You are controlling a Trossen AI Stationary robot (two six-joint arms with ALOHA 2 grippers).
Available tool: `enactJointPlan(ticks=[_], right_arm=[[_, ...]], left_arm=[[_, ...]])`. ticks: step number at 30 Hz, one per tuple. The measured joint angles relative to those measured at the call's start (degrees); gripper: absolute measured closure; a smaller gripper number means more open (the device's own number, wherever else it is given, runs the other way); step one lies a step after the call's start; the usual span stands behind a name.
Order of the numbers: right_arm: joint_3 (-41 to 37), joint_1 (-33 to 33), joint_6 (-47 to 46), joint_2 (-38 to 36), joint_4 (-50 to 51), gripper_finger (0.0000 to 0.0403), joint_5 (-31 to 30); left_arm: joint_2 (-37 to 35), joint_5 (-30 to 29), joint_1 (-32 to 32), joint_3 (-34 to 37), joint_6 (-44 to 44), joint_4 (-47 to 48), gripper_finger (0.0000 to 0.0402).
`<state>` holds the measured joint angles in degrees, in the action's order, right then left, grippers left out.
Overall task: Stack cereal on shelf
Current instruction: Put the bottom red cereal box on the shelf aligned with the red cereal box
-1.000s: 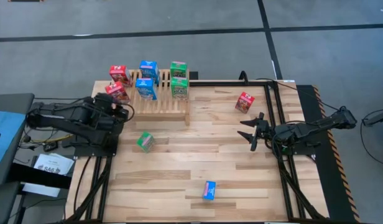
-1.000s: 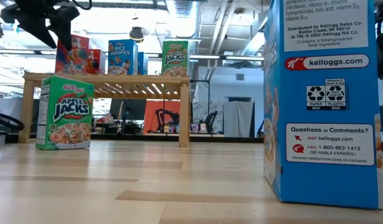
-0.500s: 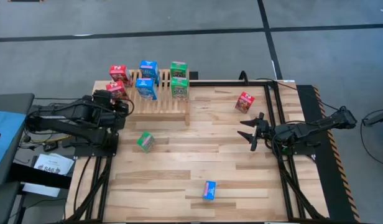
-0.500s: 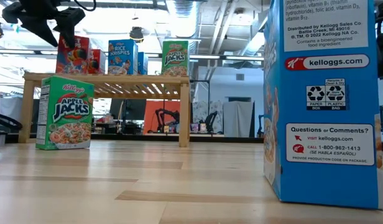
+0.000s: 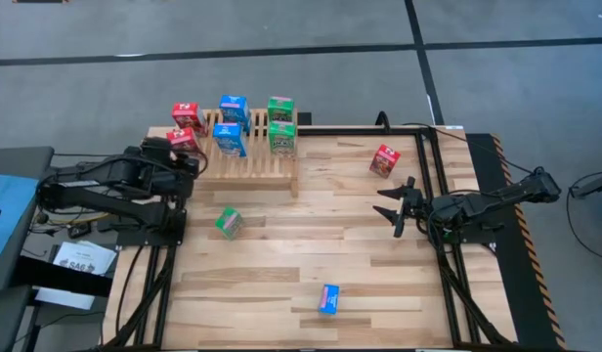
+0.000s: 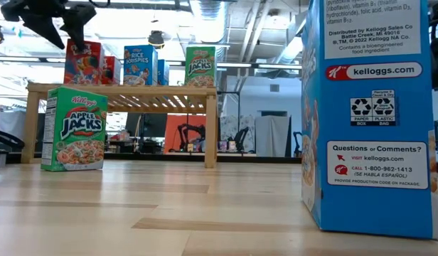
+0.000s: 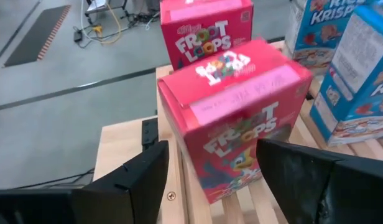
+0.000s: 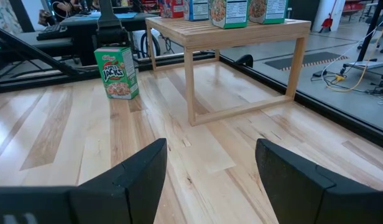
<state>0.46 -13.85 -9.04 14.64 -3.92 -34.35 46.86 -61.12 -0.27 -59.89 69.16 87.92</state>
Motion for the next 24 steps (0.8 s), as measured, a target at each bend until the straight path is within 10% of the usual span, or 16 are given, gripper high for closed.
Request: enactJointPlan(ticks=[24], right_arm=[[-0.02,0.0,0.0,-0.01,0.0,0.0131,0.0]], left_arm=[[-1.11,15.69,-0.04,-8.99,-3.69,0.92,0.0168]])
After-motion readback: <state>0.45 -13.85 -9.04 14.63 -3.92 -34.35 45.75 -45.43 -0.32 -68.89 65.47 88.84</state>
